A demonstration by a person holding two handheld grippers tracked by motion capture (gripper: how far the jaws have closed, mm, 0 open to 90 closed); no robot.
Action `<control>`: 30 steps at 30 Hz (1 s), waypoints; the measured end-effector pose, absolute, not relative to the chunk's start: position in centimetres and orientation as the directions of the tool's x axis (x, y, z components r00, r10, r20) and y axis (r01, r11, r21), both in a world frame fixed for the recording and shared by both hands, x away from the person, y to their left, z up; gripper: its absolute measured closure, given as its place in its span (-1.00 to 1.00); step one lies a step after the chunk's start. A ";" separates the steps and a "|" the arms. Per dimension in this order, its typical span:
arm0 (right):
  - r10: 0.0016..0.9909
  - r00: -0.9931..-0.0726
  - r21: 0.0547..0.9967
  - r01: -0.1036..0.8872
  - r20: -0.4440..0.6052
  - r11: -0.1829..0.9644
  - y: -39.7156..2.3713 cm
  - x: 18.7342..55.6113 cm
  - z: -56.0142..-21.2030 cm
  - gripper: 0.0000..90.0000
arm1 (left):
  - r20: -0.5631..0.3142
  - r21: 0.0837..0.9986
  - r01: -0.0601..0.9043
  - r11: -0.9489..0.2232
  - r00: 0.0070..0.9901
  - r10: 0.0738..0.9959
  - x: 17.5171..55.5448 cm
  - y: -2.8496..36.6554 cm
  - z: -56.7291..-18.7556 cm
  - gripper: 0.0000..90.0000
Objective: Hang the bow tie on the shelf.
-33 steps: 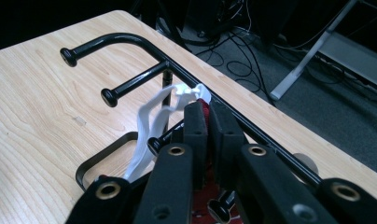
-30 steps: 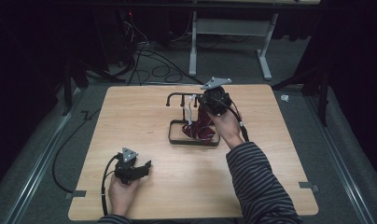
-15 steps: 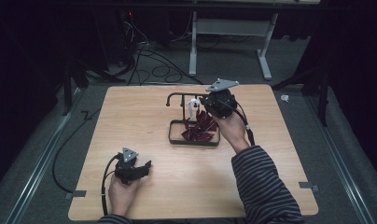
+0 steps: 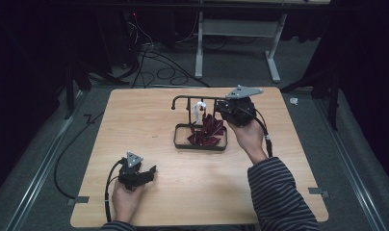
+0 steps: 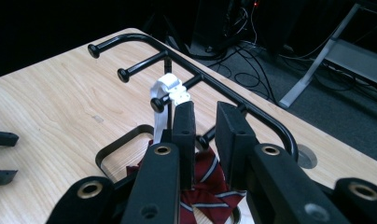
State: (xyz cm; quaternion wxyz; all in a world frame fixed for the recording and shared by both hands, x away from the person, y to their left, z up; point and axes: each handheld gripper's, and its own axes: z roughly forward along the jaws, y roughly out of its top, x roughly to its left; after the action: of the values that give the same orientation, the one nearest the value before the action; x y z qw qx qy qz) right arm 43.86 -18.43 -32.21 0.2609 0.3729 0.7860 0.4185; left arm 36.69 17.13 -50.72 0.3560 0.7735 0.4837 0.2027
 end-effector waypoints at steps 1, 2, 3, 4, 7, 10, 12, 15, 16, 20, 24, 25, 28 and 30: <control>0.805 -0.586 0.853 0.369 -0.094 0.368 -18.6 43.7 -32.3 0.75 | -0.030 0.747 0.604 -0.279 0.450 0.892 36.7 17.1 -50.7 -0.29; 0.805 -0.586 0.853 0.371 -0.091 0.367 -18.8 43.6 -32.4 0.75 | -0.030 0.747 0.603 -0.279 0.450 0.893 36.7 17.1 -50.7 -0.30; 0.807 -0.585 0.853 0.376 -0.084 0.362 -19.1 43.4 -32.5 0.74 | -0.028 0.747 0.603 -0.280 0.450 0.893 36.7 17.1 -50.7 -0.30; 0.807 -0.585 0.853 0.376 -0.084 0.362 -19.1 43.4 -32.5 0.74 | -0.028 0.747 0.603 -0.280 0.450 0.893 36.7 17.1 -50.7 -0.29; 0.808 -0.586 0.859 0.377 -0.069 0.346 -19.8 43.1 -32.5 0.73 | -0.028 0.747 0.602 -0.281 0.451 0.892 36.7 17.1 -50.7 -0.29; 0.810 -0.583 0.860 0.378 -0.065 0.341 -20.0 42.9 -32.5 0.72 | -0.028 0.747 0.602 -0.281 0.450 0.892 36.7 17.1 -50.7 -0.29; 0.811 -0.582 0.863 0.382 -0.053 0.331 -20.2 42.7 -32.5 0.71 | -0.028 0.747 0.602 -0.281 0.450 0.892 36.7 17.1 -50.7 -0.29; 0.812 -0.582 0.866 0.384 -0.043 0.321 -20.6 42.5 -32.5 0.68 | -0.029 0.747 0.603 -0.280 0.450 0.892 36.7 17.1 -50.7 -0.30; 0.812 -0.582 0.867 0.384 -0.041 0.319 -20.8 42.4 -32.6 0.68 | -0.028 0.747 0.603 -0.280 0.450 0.892 36.7 17.1 -50.7 -0.30; 0.817 -0.575 0.865 0.396 -0.029 0.309 -21.3 42.2 -32.9 0.65 | -0.029 0.747 0.603 -0.280 0.451 0.892 36.7 17.1 -50.7 -0.30; 0.821 -0.571 0.867 0.403 -0.014 0.294 -21.8 42.1 -33.1 0.64 | -0.027 0.747 0.602 -0.282 0.451 0.892 36.7 17.1 -50.7 -0.30; 0.823 -0.568 0.866 0.407 -0.010 0.291 -22.0 42.0 -33.2 0.64 | -0.027 0.747 0.602 -0.282 0.451 0.892 36.7 17.1 -50.7 -0.30; 0.821 -0.570 0.869 0.404 -0.007 0.287 -22.2 41.9 -33.2 0.63 | -0.025 0.747 0.602 -0.283 0.451 0.892 36.7 17.1 -50.7 -0.30; 0.822 -0.569 0.869 0.406 -0.002 0.284 -22.3 41.8 -33.1 0.63 | -0.025 0.747 0.602 -0.283 0.451 0.892 36.7 17.1 -50.7 -0.30</control>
State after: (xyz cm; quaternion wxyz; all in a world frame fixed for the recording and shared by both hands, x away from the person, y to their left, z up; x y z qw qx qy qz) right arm 41.76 -22.32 -33.07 0.2341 0.4009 0.7661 0.4444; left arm 36.68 17.06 -50.73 0.3548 0.7744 0.4822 0.2045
